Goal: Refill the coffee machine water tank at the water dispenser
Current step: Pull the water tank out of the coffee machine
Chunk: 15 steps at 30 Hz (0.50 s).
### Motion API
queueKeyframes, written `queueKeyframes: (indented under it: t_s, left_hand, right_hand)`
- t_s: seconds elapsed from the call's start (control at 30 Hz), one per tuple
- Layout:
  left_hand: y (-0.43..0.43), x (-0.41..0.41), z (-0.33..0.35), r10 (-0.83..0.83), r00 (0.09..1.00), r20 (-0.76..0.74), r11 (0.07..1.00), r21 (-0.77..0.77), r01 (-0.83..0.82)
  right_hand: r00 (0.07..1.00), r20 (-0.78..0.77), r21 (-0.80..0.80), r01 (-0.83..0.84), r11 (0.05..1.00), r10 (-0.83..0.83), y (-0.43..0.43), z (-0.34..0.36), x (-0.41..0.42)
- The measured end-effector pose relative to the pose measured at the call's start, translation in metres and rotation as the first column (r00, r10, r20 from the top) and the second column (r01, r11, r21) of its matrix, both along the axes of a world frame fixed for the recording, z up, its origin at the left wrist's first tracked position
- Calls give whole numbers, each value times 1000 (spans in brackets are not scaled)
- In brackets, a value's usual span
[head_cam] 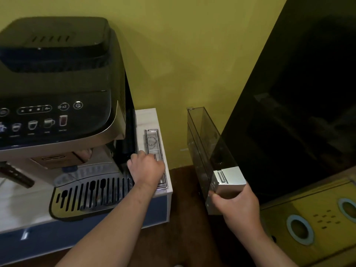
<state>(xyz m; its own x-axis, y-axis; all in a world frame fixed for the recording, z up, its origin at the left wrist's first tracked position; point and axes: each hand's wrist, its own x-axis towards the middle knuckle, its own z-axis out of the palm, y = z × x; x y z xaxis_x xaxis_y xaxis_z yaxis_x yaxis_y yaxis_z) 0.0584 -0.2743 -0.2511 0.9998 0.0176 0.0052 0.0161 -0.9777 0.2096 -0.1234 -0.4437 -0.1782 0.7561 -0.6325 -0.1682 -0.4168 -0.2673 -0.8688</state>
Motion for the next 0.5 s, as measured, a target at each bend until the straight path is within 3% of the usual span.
queueKeyframes:
  t_s: [0.5]
  left_hand:
    - [7,10,3,-10,1000,-18,998,59,11]
  right_hand:
    - [1000,16,21,-18,1000,18,3,-1,2]
